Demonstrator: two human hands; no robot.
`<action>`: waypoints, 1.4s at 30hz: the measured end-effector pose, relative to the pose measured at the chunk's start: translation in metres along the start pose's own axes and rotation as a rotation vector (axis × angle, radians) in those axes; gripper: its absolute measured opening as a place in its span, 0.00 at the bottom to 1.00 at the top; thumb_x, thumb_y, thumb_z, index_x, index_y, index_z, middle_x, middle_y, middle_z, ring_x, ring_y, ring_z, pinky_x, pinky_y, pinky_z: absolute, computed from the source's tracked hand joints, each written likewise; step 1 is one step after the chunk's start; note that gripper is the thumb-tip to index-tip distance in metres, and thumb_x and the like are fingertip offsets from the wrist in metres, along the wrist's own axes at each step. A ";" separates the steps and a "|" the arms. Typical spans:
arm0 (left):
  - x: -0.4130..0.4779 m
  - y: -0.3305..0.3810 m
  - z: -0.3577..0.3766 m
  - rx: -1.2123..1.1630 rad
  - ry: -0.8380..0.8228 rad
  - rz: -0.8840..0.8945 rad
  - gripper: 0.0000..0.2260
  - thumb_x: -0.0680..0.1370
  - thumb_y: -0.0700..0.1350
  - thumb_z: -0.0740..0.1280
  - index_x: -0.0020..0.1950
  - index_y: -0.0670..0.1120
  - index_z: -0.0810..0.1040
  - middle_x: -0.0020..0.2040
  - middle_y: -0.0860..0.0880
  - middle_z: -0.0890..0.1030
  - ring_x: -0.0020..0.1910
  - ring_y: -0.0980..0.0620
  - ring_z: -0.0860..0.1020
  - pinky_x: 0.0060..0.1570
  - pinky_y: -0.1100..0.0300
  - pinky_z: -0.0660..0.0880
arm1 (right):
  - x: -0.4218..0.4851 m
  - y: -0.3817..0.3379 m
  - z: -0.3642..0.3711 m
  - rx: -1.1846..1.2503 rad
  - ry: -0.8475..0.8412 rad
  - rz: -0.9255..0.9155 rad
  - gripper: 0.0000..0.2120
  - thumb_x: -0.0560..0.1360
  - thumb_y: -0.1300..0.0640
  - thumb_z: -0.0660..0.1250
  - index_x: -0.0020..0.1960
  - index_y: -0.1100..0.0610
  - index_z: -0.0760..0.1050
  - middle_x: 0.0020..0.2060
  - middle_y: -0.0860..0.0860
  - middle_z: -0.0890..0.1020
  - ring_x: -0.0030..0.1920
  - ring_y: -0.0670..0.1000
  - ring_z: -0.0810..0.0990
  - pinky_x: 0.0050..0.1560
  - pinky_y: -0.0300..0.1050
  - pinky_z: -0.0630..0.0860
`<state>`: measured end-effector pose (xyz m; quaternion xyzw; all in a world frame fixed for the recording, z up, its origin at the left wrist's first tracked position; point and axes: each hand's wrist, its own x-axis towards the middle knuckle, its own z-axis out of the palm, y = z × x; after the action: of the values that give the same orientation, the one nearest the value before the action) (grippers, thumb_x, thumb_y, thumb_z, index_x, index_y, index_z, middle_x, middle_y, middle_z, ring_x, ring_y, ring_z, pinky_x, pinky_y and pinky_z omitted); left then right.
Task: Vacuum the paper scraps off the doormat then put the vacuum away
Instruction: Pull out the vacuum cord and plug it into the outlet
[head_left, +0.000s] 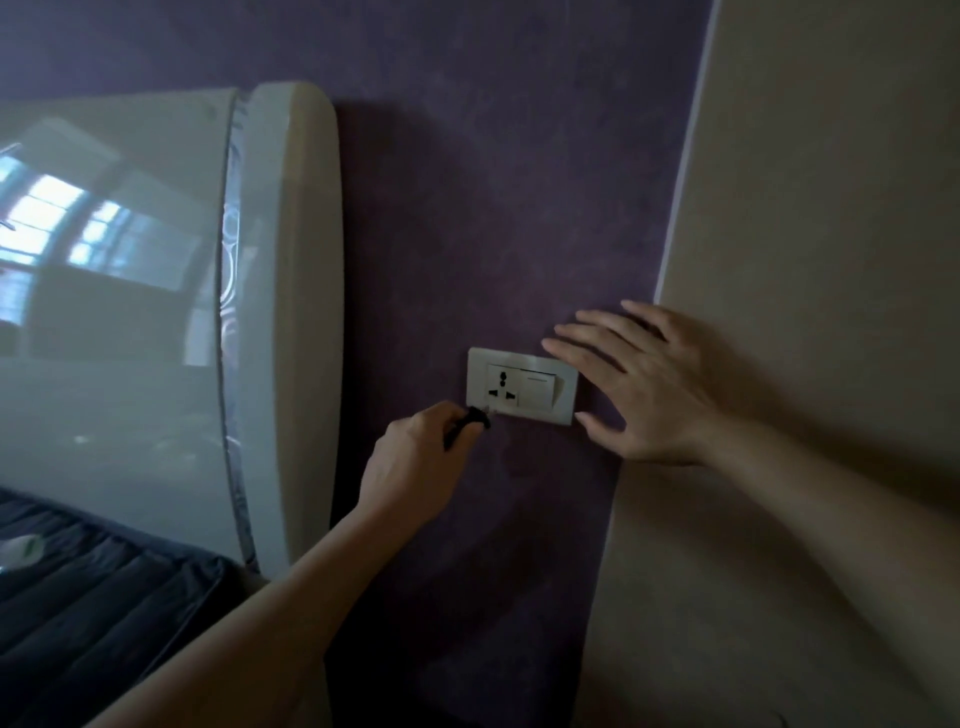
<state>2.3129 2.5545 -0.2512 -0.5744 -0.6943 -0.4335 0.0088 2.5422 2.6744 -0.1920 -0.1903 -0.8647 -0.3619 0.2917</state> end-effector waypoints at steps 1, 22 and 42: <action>0.001 0.000 0.002 0.012 0.006 0.007 0.08 0.79 0.57 0.65 0.49 0.56 0.80 0.39 0.56 0.82 0.36 0.57 0.79 0.37 0.53 0.79 | 0.000 0.000 0.001 -0.007 0.015 -0.005 0.36 0.70 0.42 0.65 0.76 0.52 0.69 0.71 0.51 0.75 0.73 0.54 0.71 0.74 0.58 0.59; 0.017 0.023 0.012 0.157 0.116 0.112 0.12 0.79 0.54 0.67 0.46 0.47 0.82 0.38 0.52 0.83 0.37 0.49 0.81 0.37 0.55 0.77 | -0.001 0.003 0.010 -0.047 0.106 -0.052 0.35 0.70 0.44 0.67 0.74 0.55 0.72 0.69 0.51 0.78 0.71 0.56 0.74 0.73 0.60 0.60; 0.031 0.030 0.018 0.237 0.072 0.102 0.14 0.79 0.50 0.67 0.39 0.43 0.80 0.28 0.56 0.71 0.26 0.58 0.69 0.24 0.70 0.61 | -0.001 0.003 0.011 -0.051 0.111 -0.050 0.34 0.71 0.42 0.66 0.75 0.53 0.72 0.67 0.50 0.80 0.70 0.56 0.75 0.72 0.60 0.61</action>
<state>2.3348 2.5885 -0.2290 -0.5879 -0.7100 -0.3676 0.1235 2.5406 2.6846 -0.1972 -0.1558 -0.8420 -0.4011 0.3253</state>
